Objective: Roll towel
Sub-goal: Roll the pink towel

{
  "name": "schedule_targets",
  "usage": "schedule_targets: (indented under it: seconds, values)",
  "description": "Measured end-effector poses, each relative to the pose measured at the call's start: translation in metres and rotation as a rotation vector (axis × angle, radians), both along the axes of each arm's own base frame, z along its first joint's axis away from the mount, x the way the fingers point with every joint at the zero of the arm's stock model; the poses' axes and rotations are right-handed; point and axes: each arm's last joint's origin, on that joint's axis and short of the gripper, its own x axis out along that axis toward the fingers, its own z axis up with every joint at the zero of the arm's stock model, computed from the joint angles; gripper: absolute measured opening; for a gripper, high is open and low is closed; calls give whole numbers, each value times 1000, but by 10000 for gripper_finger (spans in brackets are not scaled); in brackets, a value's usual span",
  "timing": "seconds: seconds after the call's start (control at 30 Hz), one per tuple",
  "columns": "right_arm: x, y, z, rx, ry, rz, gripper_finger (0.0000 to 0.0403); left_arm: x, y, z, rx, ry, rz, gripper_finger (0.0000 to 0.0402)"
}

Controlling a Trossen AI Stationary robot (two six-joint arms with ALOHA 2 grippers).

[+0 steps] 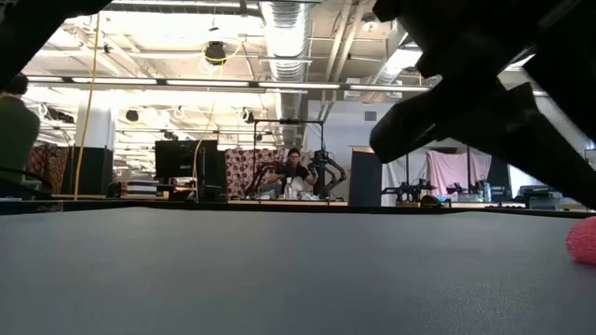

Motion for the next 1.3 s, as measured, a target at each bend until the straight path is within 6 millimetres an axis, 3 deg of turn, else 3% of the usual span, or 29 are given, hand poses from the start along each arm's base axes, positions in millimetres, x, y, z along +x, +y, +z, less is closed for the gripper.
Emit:
schedule_targets:
  seconds: [0.3, 0.4, 0.63, 0.77, 0.97, 1.3]
  values:
    - [1, -1, 0, -4, 6, 12, 42, -2, -7, 1, 9, -17, -28, 122]
    - [4, -3, 0, 2, 16, 7, 42, -2, -11, 10, 55, -49, -33, 132]
    - [14, -10, 0, 58, 84, -24, 42, -15, -29, 36, 406, -165, -99, 133]
    - [19, -11, 0, 140, 122, -28, 42, -21, -40, 40, 550, -195, -185, 133]
    - [26, -11, 1, 239, 175, -11, 43, -21, -38, 38, 527, -187, -182, 133]
    - [31, -16, 1, 245, 179, -8, 43, -15, -42, 45, 557, -277, -273, 132]
